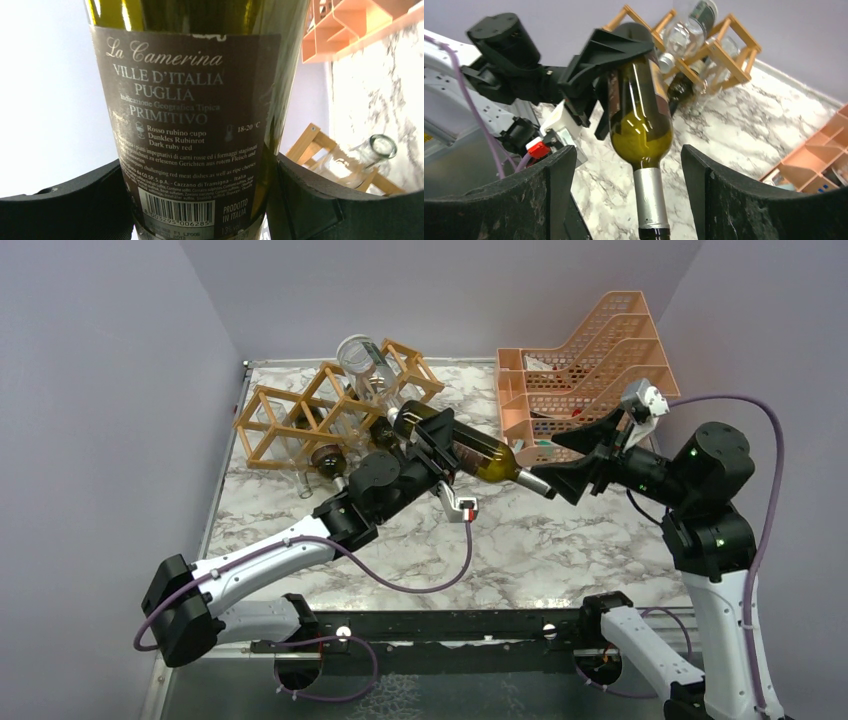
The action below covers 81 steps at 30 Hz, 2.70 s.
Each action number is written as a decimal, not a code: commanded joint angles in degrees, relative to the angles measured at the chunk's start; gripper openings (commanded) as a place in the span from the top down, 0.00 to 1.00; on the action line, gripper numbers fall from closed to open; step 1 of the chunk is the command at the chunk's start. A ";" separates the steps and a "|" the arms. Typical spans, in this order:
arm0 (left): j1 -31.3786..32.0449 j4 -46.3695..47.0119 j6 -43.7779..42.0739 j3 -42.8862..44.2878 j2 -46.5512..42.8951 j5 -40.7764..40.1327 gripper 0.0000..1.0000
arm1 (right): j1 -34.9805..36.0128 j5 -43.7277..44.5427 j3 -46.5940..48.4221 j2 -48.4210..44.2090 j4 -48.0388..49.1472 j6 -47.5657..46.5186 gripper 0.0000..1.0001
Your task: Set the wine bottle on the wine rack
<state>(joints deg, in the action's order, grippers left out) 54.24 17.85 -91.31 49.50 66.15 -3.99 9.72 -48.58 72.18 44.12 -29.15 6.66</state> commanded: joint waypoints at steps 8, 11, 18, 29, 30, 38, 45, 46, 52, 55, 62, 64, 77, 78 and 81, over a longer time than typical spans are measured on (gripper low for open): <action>-0.01 5.23 -12.81 5.20 0.86 -2.83 1.00 | 1.85 5.98 -7.36 0.80 -3.83 -3.03 0.24; -0.01 4.93 -13.11 5.77 0.83 -2.14 1.00 | 2.41 8.97 -9.02 1.74 -4.69 -3.13 0.25; -0.01 3.75 -13.85 7.25 1.35 -1.16 1.00 | 3.61 9.98 -12.56 3.32 -3.94 -3.60 0.27; -0.01 -0.48 -18.27 11.05 4.68 1.55 1.00 | 6.62 8.44 -12.60 5.21 -4.48 -5.10 0.32; -0.01 -1.01 -18.67 11.48 4.95 1.76 1.00 | 6.93 8.53 -12.52 5.34 -4.63 -5.27 0.32; 0.24 -2.11 -17.82 13.60 5.74 4.64 1.00 | 8.13 10.32 -13.99 5.50 -2.68 -3.73 0.36; 0.74 -2.81 -17.63 14.72 6.39 5.92 1.00 | 8.20 9.56 -14.92 5.85 -1.42 -2.80 0.38; 0.82 -2.77 -17.78 14.79 6.51 5.92 1.00 | 8.21 9.17 -14.84 6.03 -1.40 -2.71 0.39; 1.00 -2.57 -18.12 15.44 7.47 5.60 1.00 | 8.21 7.83 -14.36 6.74 -1.43 -2.57 0.49; 1.05 -2.47 -17.70 16.21 7.84 5.01 1.00 | 8.21 7.26 -13.98 7.01 -1.59 -2.61 0.65; 1.14 -6.61 -13.15 18.76 8.05 4.72 0.95 | 8.28 8.01 -12.20 7.50 -1.91 -1.23 0.99; 1.16 -6.73 -12.24 18.20 7.62 4.49 0.54 | 8.22 9.78 -11.56 7.40 -1.48 -0.40 0.99; 1.22 -1.50 -8.80 10.98 4.97 1.42 0.01 | 8.26 21.49 -9.43 2.87 8.68 11.26 0.99; 1.23 -1.05 -7.18 10.36 4.43 1.50 0.01 | 8.22 22.26 -9.21 3.02 9.11 11.87 0.99; 1.23 0.17 2.05 8.74 2.13 2.30 0.01 | 8.26 23.06 -8.67 3.73 10.53 13.28 0.99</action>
<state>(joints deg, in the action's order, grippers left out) 55.22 14.24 -100.42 60.20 72.05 -2.00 17.98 -28.67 59.20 48.60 -29.21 16.60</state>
